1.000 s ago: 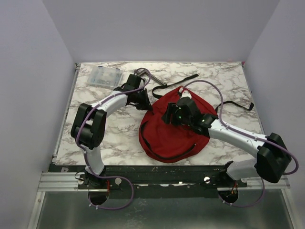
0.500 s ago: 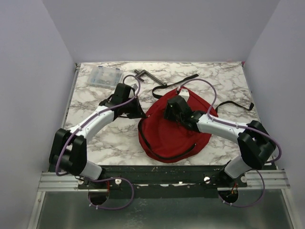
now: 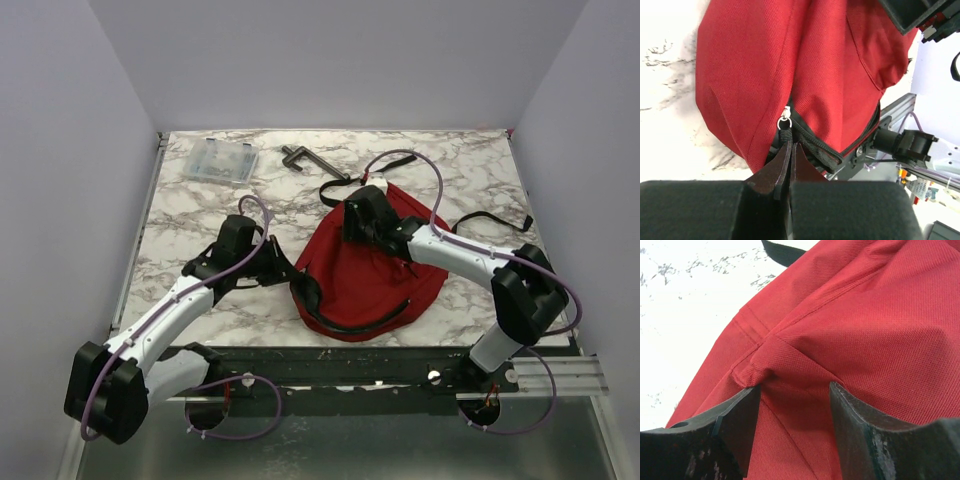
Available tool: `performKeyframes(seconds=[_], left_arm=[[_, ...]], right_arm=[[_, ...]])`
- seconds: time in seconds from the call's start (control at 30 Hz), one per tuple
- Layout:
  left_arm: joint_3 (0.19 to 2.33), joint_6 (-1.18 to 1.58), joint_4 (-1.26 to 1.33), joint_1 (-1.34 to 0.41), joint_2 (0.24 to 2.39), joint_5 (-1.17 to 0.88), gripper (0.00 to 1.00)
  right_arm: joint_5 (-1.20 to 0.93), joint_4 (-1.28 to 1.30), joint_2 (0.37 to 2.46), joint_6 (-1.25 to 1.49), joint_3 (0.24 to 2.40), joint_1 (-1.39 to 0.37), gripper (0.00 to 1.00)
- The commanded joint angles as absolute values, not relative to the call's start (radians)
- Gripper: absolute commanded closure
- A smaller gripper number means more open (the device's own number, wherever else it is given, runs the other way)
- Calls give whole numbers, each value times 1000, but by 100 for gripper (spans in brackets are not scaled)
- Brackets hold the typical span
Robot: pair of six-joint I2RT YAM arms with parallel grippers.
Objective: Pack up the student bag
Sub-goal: Zip the student bag at the center of the board.
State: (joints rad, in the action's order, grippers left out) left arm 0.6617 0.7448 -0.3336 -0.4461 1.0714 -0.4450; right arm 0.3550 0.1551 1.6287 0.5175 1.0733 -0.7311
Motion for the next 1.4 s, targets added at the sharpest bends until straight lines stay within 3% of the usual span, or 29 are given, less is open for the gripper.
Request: performKeyframes(seconds=[0.0,0.1,0.17,0.3,0.43,0.73,0.87,1.2,1.37], left_arm=[[639,811,-307,-459,1005,-524,100],[651,823,-301,-459,978,-549,100],[659,827,-302,-459,955,-546,100],[675,835,-317,-459,936,-548,100],[668,856,-319,-459,918,-557,100],[637,888,-359,-459,854,-529,100],[641,888,-380,-459,854,-518,100],[652,909,-405,-459,866,-536,100],[580,976,-387,-475,819,-557,100]], right_arm=[[222,255,1596,418,1131,-749,36],[164,261,1521,418,1098,-785,26],[110,279,1484,444,1081,-788,25],[-26,296,1431,571,1036,-787,25],[-140,145,1373,767,930,-825,26],[-64,55,1328,588,848,-974,28],[63,33,1334,576,812,-1064,37],[212,9,1407,657,831,-1096,78],[191,-7,1422,633,871,-1096,80]])
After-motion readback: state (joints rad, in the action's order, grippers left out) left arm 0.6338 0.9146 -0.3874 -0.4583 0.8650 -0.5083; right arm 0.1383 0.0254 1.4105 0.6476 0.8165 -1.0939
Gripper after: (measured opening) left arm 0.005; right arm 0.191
